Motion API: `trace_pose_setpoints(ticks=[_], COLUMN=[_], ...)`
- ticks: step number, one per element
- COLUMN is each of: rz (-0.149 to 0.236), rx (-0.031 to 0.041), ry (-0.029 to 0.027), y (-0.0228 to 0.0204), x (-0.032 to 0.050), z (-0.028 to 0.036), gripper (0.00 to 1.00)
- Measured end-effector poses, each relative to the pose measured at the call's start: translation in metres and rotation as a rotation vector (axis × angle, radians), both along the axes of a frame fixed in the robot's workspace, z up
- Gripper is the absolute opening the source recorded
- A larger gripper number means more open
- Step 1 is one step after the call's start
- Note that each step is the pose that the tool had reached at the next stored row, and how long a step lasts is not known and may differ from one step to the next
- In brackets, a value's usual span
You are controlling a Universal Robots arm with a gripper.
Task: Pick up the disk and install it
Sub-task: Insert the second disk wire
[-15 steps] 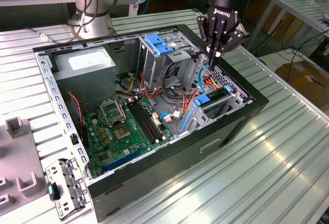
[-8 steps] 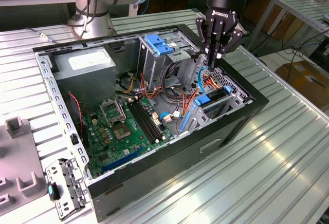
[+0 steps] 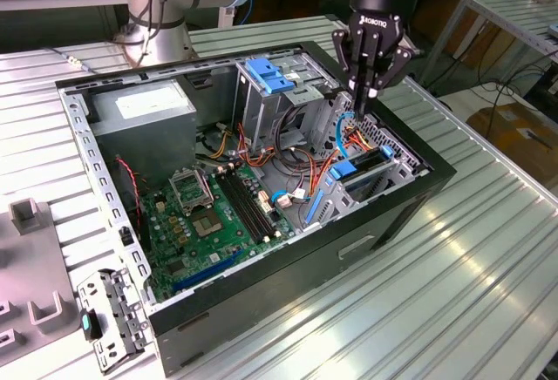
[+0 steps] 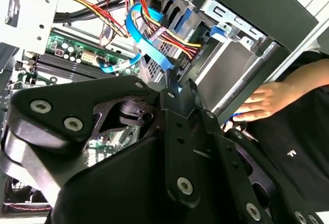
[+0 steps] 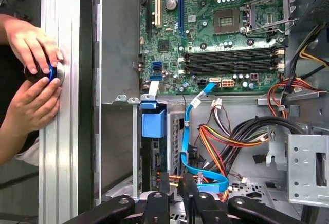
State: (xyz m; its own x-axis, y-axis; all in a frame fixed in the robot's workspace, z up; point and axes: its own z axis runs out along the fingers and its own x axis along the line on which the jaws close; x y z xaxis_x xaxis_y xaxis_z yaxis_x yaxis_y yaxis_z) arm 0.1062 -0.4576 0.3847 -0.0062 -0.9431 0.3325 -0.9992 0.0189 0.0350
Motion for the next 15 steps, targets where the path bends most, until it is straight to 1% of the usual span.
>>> trace_pose_setpoints(ticks=[1, 3, 4, 5, 6, 7, 9, 10, 11, 12, 13, 15], rz=[0.0, 0.0, 0.0, 0.0, 0.001, 0.001, 0.001, 0.001, 0.001, 0.001, 0.001, 0.002], rx=[-0.0021, -0.0333, -0.0564, -0.0629, -0.0654, -0.0669, -0.069, -0.07, -0.0717, -0.0734, -0.0741, -0.0743], ry=[0.0006, 0.0027, 0.0087, 0.0138, 0.0201, 0.0284, 0.0371, 0.0398, 0.0456, 0.0506, 0.0549, 0.0603], y=[0.0007, 0.0037, 0.0066, 0.008, 0.0095, 0.0118, 0.0156, 0.0173, 0.0208, 0.0234, 0.0244, 0.0246], x=[0.0001, 0.0006, 0.0018, 0.0028, 0.004, 0.0059, 0.0077, 0.0084, 0.01, 0.0113, 0.0125, 0.0139], z=[0.0011, 0.0013, 0.0011, 0.0008, 0.0002, -0.001, -0.0033, -0.0043, -0.0065, -0.0083, -0.01, -0.0144], gripper=[0.25, 0.25, 0.25, 0.25, 0.25, 0.25, 0.25, 0.25, 0.25, 0.25, 0.25, 0.25])
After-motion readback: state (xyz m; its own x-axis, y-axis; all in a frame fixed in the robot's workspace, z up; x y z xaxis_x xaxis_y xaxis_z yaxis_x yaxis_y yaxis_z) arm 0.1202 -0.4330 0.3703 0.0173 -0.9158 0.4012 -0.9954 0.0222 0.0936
